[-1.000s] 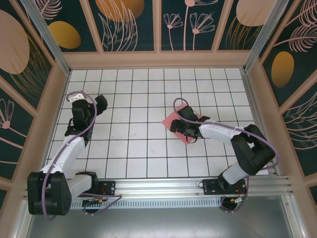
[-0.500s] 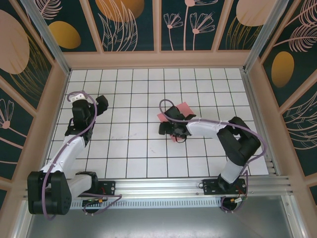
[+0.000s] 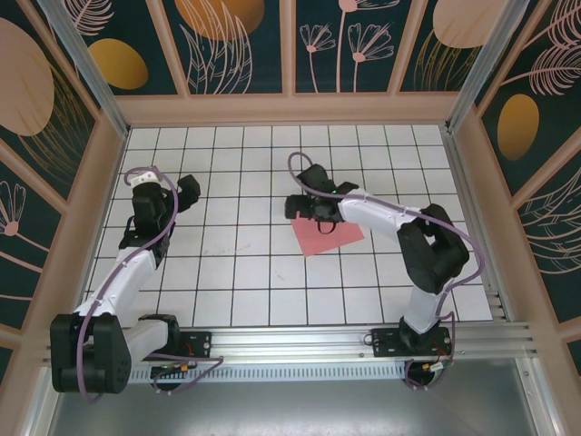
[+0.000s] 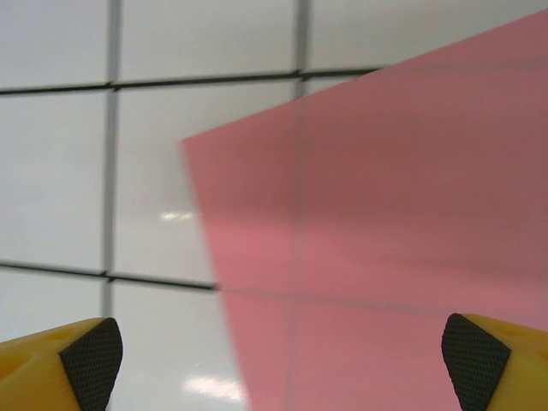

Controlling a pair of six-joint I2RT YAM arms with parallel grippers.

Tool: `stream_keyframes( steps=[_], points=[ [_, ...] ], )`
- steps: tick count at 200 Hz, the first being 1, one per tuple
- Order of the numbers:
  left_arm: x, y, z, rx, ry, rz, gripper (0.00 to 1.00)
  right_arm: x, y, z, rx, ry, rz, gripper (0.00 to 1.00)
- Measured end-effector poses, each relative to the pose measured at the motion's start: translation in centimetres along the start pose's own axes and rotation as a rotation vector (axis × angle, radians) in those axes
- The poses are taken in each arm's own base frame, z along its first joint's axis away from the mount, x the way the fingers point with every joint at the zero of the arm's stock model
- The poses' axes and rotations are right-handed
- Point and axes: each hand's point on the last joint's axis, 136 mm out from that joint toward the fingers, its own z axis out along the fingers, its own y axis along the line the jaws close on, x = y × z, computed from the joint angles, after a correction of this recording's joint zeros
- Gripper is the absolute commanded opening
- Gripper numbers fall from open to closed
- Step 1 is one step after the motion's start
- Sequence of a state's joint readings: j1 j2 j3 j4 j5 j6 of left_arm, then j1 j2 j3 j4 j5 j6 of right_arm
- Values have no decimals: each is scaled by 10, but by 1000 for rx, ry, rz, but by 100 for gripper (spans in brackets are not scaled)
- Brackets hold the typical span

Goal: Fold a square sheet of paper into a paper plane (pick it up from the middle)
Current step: Fold the square sheet of paper in half at the center of the table.

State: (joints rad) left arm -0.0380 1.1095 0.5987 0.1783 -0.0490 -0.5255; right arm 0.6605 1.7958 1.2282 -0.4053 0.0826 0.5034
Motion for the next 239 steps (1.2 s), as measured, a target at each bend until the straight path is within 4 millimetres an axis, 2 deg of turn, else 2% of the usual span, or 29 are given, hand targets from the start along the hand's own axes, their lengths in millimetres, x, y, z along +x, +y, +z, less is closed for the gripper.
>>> stream_keyframes(
  steps=[23,51,81,186,211,239],
  points=[
    [4,-1,2,7,17,0,99,-10,-32,13,80,28,-28,99],
    [7,0,2,7,29,1,99,4,-48,34,128,113,-103,97],
    [8,-1,3,11,35,1,99,15,-52,45,140,176,-154,94],
    [15,0,7,12,62,2,99,20,-50,44,118,216,-221,95],
    [17,1,9,7,70,2,99,21,-51,45,120,219,-226,91],
    [17,1,9,5,74,3,98,21,-53,45,125,218,-227,81]
  ],
)
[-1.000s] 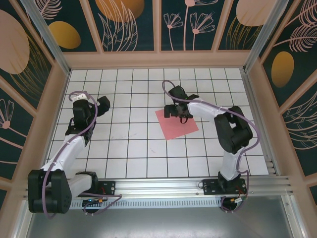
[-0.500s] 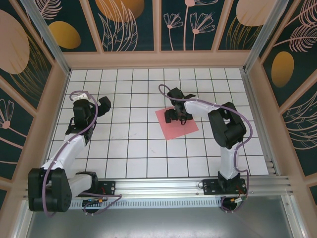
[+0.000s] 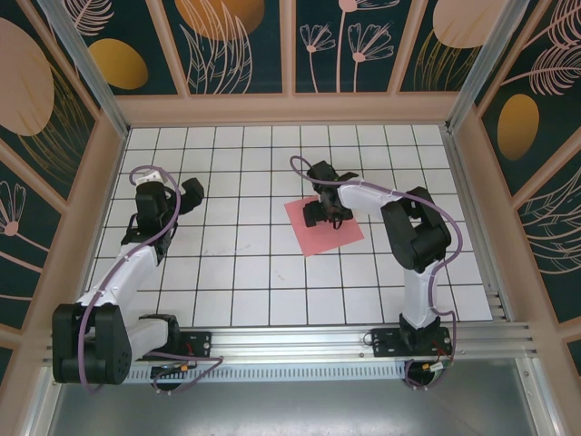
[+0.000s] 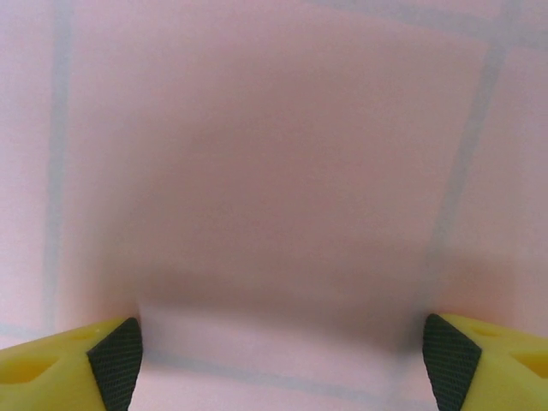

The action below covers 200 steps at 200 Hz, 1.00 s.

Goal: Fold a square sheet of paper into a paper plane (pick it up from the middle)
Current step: Fold the square sheet of paper in half at the center of the table.

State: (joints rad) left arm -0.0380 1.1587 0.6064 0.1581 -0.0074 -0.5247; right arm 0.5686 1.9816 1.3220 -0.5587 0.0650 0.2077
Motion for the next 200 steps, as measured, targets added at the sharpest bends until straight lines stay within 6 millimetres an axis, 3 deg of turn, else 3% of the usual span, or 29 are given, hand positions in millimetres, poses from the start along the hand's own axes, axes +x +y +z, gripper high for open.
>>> stream_keyframes(
  steps=[42,76,114,134,160,200],
  points=[
    [2,1,2,-5,11,0,99,-1,0,1,1,-3,4,71],
    [2,0,3,0,15,0,99,-2,-1,0,7,-6,10,69],
    [4,-3,3,18,26,0,99,-3,3,-1,-11,-8,26,47],
    [10,-6,5,40,51,-5,98,-4,15,-5,-87,-7,45,32],
    [20,-15,8,95,103,-33,92,-12,45,-24,-271,-43,75,22],
    [41,-33,12,215,184,-134,83,-28,90,-83,-592,-152,110,18]
  ],
)
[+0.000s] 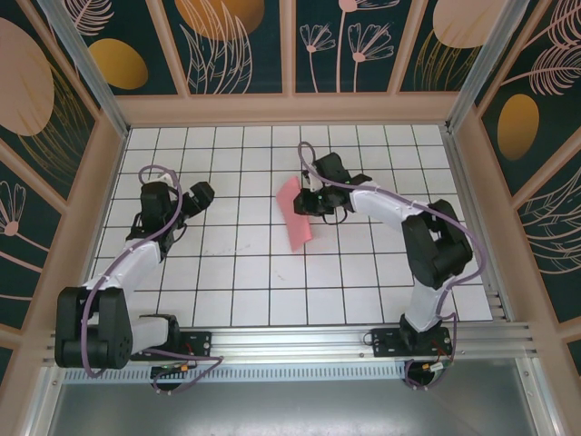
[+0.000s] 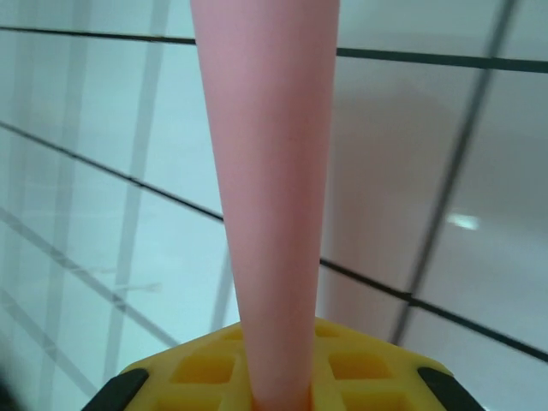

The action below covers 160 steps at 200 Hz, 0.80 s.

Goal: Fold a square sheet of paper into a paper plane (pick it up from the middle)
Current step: Fold the square sheet of paper in half at the center of the table.

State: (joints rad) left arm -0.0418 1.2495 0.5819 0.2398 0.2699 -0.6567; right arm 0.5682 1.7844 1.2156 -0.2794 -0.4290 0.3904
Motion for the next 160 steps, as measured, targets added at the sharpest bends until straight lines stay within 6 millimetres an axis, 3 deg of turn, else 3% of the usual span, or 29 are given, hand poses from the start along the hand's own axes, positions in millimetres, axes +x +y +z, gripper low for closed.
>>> stream_keyframes(
  steps=[21,40,83,160],
  points=[
    [19,-6,6,44,52,-43,81,-4,24,-7,-124,-28,17,17],
    [38,-21,14,95,105,-57,77,2,28,-4,-180,-19,49,17],
    [85,-47,33,201,225,-102,65,24,14,10,-217,36,147,18],
    [156,-91,58,306,401,-101,47,31,-28,22,-188,58,258,22]
  ],
)
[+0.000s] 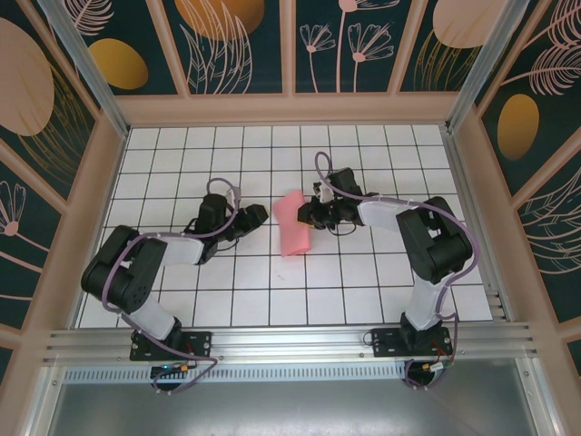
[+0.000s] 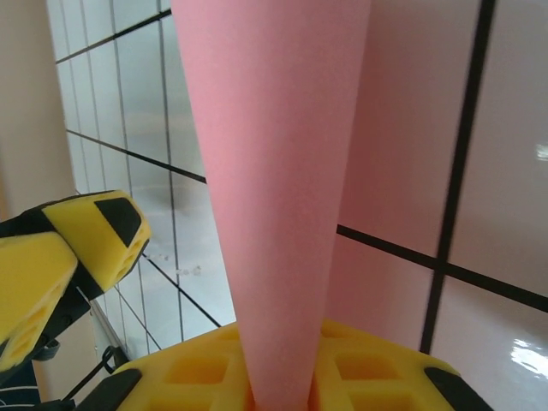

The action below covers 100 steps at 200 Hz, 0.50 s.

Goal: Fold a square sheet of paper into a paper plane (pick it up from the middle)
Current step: Fold the square sheet of paper in half at the center of the table.

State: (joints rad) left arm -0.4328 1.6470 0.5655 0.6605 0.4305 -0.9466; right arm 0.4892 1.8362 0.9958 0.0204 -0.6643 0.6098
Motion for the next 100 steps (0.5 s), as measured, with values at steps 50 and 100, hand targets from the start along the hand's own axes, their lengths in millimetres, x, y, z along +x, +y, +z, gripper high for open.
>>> stream_keyframes(
  steps=[50,100],
  points=[
    [17,-19,36,48,72,32,40,3,-15,2,21,10,30,29],
    [30,-17,57,43,122,32,34,1,-22,-1,47,2,39,46]
  ],
)
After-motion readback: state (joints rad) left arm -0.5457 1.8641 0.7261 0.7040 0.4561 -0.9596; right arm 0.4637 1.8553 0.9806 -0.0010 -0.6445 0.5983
